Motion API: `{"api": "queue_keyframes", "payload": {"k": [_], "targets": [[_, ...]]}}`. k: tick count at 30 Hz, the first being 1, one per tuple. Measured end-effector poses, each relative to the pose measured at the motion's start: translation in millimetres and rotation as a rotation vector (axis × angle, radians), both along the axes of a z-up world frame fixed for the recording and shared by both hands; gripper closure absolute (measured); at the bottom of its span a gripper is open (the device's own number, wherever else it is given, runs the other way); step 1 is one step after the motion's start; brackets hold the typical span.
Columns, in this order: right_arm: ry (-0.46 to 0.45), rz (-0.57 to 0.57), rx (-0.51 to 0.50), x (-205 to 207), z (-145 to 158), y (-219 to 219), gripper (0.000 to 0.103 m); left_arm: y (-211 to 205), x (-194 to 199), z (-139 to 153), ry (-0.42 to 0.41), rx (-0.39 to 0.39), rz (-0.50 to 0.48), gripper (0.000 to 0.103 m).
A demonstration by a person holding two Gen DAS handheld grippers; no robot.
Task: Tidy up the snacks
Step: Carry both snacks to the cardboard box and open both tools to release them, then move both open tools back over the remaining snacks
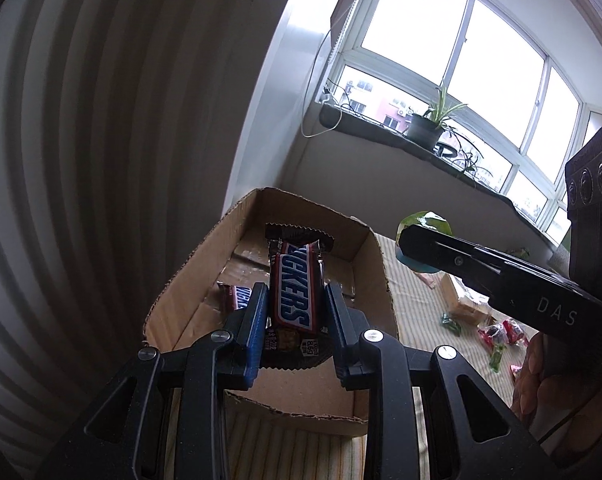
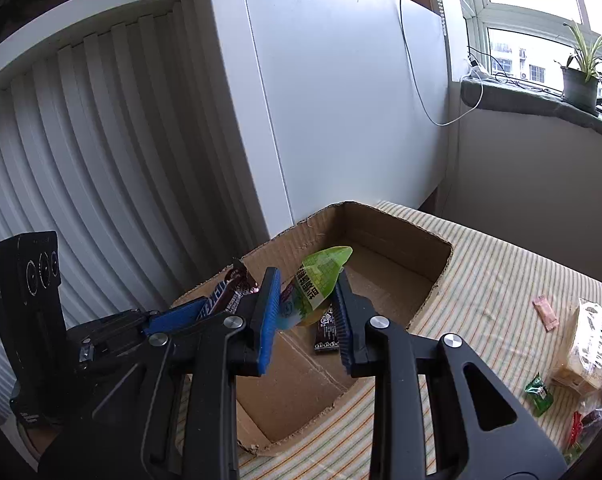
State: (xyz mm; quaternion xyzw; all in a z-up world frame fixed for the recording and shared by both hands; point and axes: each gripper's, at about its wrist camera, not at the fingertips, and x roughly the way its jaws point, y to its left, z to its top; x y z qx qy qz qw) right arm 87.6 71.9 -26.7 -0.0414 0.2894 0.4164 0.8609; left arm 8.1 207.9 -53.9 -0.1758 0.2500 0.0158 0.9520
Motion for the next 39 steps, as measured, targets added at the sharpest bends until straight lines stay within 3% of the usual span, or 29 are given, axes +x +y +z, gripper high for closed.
{"api": "queue_keyframes", "payload": {"k": [2, 3, 4, 6, 8, 14, 19, 27, 30, 33, 39], "targets": [[0.009, 0.002, -0.002, 8.5, -4.9, 6.4, 0.076, 1.2, 0.9, -4.8, 0.015, 0.004, 0.005, 0.076], [0.026, 0.004, -0.011, 13.6, -9.4, 9.2, 0.066, 2.1, 1.9, -6.5, 0.021, 0.01, 0.013, 0.074], [0.045, 0.007, -0.022, 18.0, -14.5, 12.0, 0.048, 3.2, 2.3, -8.0, 0.03, 0.015, 0.027, 0.071], [0.044, -0.012, -0.01, 21.3, -21.4, 9.1, 0.037, 6.0, -1.3, -8.1, 0.036, 0.025, 0.071, 0.033], [0.057, -0.029, -0.004, 22.0, -27.7, 2.0, 0.037, 9.8, -5.8, -6.4, 0.015, 0.038, 0.112, 0.024], [0.074, -0.068, -0.013, 16.4, -36.2, -17.1, 0.036, 20.0, -16.1, -1.6, 0.014, 0.049, 0.142, 0.024], [0.022, -0.09, 0.003, 5.6, -26.7, -21.0, 0.024, 25.1, -23.7, 4.3, 0.002, 0.028, 0.156, 0.024], [0.003, -0.073, 0.027, -8.4, -20.0, -20.9, 0.024, 24.9, -36.3, 13.3, -0.011, 0.039, 0.175, 0.024], [-0.017, -0.093, 0.015, -12.2, -18.5, -25.1, 0.023, 21.9, -35.6, 16.6, -0.014, 0.051, 0.173, 0.024], [-0.015, -0.108, 0.014, -14.3, -18.9, -33.2, 0.012, 15.9, -35.1, 20.8, -0.018, 0.057, 0.164, 0.024], [-0.02, -0.165, 0.012, -19.0, -21.4, -63.6, 0.011, -4.7, -33.6, 30.5, -0.027, 0.092, 0.134, 0.024]]}}
